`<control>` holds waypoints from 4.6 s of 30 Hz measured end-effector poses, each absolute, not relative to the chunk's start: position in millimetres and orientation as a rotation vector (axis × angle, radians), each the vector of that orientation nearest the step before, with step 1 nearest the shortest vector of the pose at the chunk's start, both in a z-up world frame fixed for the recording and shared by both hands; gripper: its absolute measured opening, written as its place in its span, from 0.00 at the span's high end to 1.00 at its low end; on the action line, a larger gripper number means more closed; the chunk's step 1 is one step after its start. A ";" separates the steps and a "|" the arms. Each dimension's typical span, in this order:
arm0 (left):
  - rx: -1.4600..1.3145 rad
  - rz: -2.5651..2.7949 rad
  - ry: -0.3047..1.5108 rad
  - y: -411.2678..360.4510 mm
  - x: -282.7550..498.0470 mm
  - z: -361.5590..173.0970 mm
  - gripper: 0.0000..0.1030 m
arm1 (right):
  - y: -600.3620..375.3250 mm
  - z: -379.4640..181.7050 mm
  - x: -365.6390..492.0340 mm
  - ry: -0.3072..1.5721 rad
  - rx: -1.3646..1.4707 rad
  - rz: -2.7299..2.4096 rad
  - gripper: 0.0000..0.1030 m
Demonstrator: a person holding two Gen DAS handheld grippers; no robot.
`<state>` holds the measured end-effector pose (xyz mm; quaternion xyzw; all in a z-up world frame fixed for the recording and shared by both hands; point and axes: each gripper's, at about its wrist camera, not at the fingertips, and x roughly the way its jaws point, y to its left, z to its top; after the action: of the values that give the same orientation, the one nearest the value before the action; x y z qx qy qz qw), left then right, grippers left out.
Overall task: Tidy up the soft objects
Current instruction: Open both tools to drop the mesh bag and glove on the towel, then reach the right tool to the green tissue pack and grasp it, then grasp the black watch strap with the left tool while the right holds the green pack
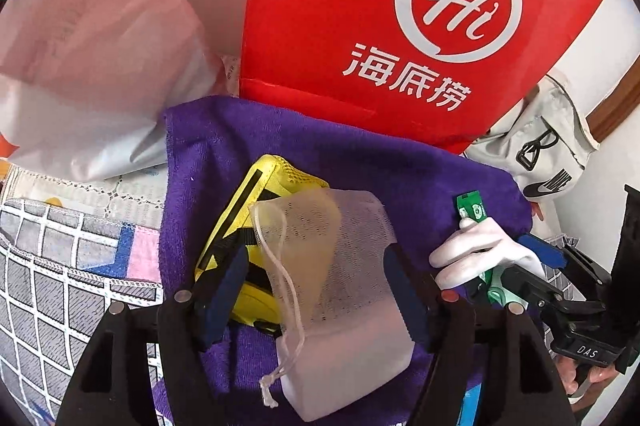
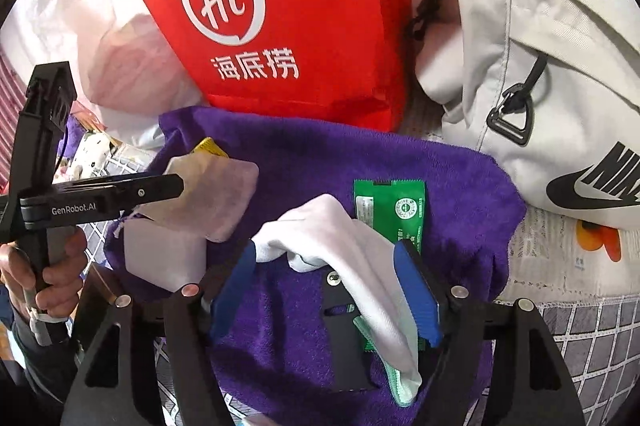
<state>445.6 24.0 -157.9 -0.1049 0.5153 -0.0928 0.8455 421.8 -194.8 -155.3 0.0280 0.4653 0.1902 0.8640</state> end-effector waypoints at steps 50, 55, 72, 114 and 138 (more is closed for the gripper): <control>-0.200 -0.104 0.968 88.5 159.4 -140.5 0.34 | -100.2 -166.3 130.6 0.884 -0.162 0.517 0.20; -0.210 -0.115 0.982 92.0 154.8 -149.0 0.34 | -90.3 -176.3 132.9 0.832 -0.199 0.490 0.20; -0.142 -0.183 1.029 67.5 143.7 -167.4 0.34 | -99.2 -182.0 124.7 0.811 -0.207 0.476 0.70; 0.043 -0.326 1.024 11.9 145.8 -189.7 0.90 | -184.6 -210.4 101.9 0.905 -0.085 0.415 0.18; -0.041 -0.313 0.948 21.4 129.0 -156.3 0.96 | -215.0 -183.5 86.7 0.853 -0.005 0.380 0.26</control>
<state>129.0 21.4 -156.3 -0.0195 0.4543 -0.1499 0.8779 86.7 -215.0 -183.5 -0.0024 0.4112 0.1830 0.8930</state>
